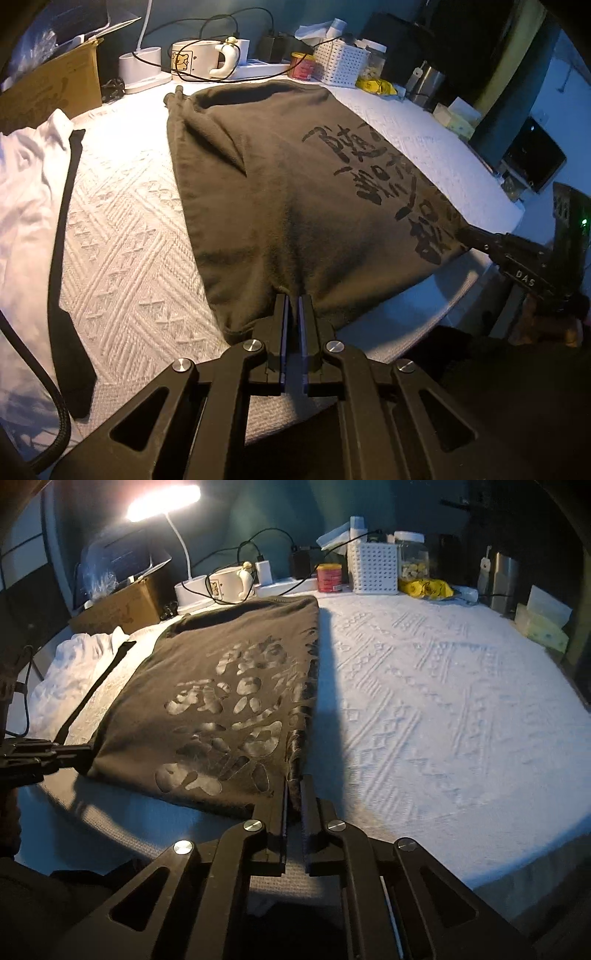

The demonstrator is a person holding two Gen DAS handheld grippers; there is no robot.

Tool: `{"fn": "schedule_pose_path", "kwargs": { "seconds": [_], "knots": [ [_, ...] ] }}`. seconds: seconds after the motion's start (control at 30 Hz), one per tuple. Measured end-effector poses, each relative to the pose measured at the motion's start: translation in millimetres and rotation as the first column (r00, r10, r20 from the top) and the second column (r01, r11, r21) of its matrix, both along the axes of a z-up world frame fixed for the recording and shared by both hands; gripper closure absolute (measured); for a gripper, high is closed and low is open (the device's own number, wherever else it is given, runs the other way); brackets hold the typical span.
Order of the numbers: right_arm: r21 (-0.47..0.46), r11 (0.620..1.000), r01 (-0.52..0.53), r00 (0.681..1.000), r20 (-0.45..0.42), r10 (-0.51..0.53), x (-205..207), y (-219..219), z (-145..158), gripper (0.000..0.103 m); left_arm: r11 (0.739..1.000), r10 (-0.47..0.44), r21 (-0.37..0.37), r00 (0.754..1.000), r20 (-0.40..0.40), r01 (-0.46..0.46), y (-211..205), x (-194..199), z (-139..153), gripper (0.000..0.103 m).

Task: Fold small clothes

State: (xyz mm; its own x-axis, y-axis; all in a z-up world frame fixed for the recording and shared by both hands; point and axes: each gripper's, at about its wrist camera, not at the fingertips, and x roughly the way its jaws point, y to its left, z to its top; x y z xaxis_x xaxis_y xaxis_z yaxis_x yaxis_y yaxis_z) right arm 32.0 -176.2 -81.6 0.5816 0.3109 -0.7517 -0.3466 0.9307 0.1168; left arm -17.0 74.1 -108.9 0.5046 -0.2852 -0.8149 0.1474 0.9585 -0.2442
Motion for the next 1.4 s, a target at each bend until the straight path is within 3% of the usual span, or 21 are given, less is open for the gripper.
{"fn": "schedule_pose_path", "kwargs": {
  "seconds": [0.63,0.97,1.1,1.33,1.37,1.4],
  "knots": [
    [-0.019,1.0,0.014,1.0,-0.026,-0.014,-15.6,5.6,-9.2,0.096,1.0,0.009,0.002,1.0,0.029,-0.009,14.0,-10.5,-2.0,0.096],
    [-0.006,1.0,0.007,0.999,-0.048,-0.008,-16.6,4.8,-8.1,0.096,1.0,0.007,0.007,1.0,-0.02,-0.007,15.6,-7.0,0.6,0.095],
    [-0.014,1.0,0.0,0.999,-0.037,-0.001,-20.5,7.2,-4.9,0.096,0.997,-0.028,0.078,0.999,-0.019,0.029,6.6,-5.0,2.2,0.095],
    [0.001,1.0,0.008,0.997,-0.08,-0.008,-17.3,4.5,-7.6,0.096,0.993,-0.004,0.116,1.0,-0.03,0.008,12.1,1.2,10.2,0.095],
    [0.011,1.0,0.011,0.995,-0.094,-0.01,-14.7,2.4,-4.6,0.096,0.992,0.008,0.124,1.0,-0.024,-0.005,13.6,3.2,13.4,0.092],
    [0.015,1.0,0.012,0.995,-0.102,-0.01,-13.0,1.5,-2.0,0.096,0.992,0.023,0.127,1.0,-0.015,-0.021,14.1,4.7,16.6,0.08]
  ]
}}
